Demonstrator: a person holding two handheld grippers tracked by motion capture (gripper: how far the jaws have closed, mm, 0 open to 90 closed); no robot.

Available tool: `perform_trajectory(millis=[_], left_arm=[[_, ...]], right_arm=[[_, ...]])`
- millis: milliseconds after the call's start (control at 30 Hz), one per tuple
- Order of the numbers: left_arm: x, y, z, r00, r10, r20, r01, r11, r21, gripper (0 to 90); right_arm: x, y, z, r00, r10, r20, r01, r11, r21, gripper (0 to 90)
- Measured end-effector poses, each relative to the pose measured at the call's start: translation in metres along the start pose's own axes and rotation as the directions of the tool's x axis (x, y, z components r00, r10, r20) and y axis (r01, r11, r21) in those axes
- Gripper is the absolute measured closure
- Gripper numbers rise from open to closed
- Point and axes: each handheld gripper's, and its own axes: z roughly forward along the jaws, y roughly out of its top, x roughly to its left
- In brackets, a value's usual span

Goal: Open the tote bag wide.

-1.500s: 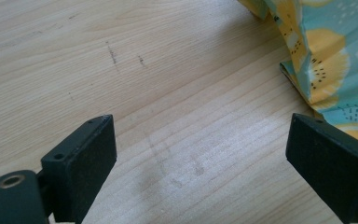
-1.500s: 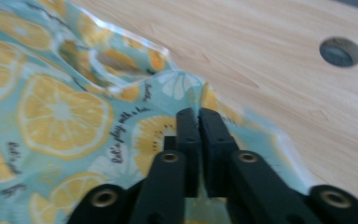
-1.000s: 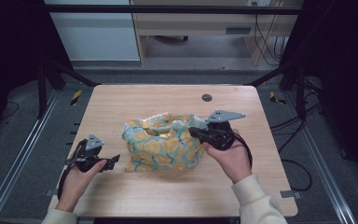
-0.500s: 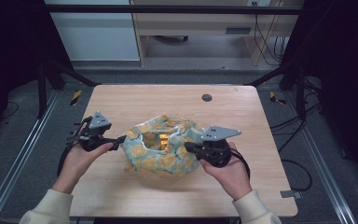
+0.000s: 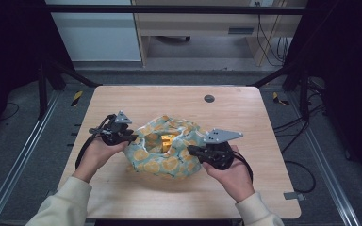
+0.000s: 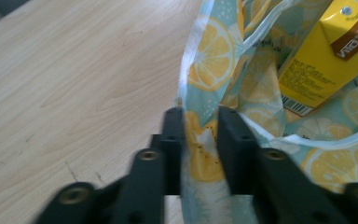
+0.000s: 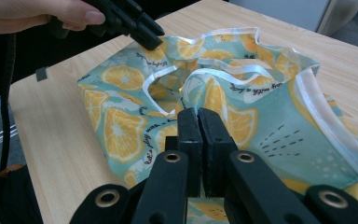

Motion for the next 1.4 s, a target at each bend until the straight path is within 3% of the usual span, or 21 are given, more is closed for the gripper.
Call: perform_trajectory(millis=[33, 133, 267, 400, 533, 667, 767, 867, 1033, 1167, 1400], left_arm=[[-0.001, 0.000, -0.001, 1.0000, 0.006, -0.002, -0.006, 1.0000, -0.006, 82.6], [-0.002, 0.000, -0.005, 0.9996, 0.029, -0.001, -0.029, 0.9996, -0.001, 89.2], [-0.006, 0.000, -0.016, 0.9992, 0.037, -0.012, -0.037, 0.9989, -0.028, 90.0], [-0.013, 0.000, -0.036, 0.9989, 0.045, -0.012, -0.046, 0.9934, -0.105, 90.0], [-0.022, -0.004, -0.061, 0.9984, 0.056, -0.005, -0.056, 0.9803, -0.189, 90.0], [-0.034, -0.014, -0.086, 0.9979, 0.065, 0.003, -0.062, 0.9609, -0.270, 90.0], [-0.042, -0.024, -0.096, 0.9971, 0.066, 0.039, -0.051, 0.9539, -0.296, 90.0], [-0.050, -0.037, -0.094, 0.9943, 0.075, 0.075, -0.051, 0.9561, -0.289, 90.0], [-0.058, -0.056, -0.075, 0.9918, 0.090, 0.091, -0.067, 0.9711, -0.229, 90.0], [-0.058, -0.062, -0.064, 0.9910, 0.088, 0.101, -0.067, 0.9780, -0.198, 90.0], [-0.058, -0.063, -0.060, 0.9912, 0.094, 0.093, -0.077, 0.9823, -0.171, 90.0]], right_arm=[[-0.001, 0.000, -0.001, 1.0000, 0.000, 0.001, 0.000, 1.000, 0.000, 88.2], [-0.002, -0.002, -0.003, 1.0000, 0.004, 0.007, -0.004, 1.000, -0.002, 88.2], [-0.004, -0.004, -0.007, 0.9998, 0.012, 0.017, -0.012, 1.000, -0.010, 88.2], [-0.003, -0.004, -0.015, 0.9993, 0.016, 0.034, -0.015, 0.999, -0.032, 88.3], [-0.001, -0.007, -0.024, 0.9986, 0.016, 0.050, -0.014, 0.999, -0.044, 88.2], [0.007, -0.016, -0.031, 0.9974, 0.003, 0.072, 0.000, 0.999, -0.038, 88.0], [0.011, -0.028, -0.033, 0.9967, 0.006, 0.081, -0.004, 1.000, -0.022, 87.5], [0.012, -0.042, -0.031, 0.9960, 0.017, 0.087, -0.017, 1.000, -0.001, 87.5], [0.010, -0.063, -0.023, 0.9962, 0.036, 0.080, -0.039, 0.998, 0.042, 87.5], [0.008, -0.068, -0.020, 0.9955, 0.044, 0.084, -0.049, 0.997, 0.059, 85.9], [0.010, -0.052, -0.025, 0.9960, 0.013, 0.089, -0.017, 0.998, 0.053, 63.4]])
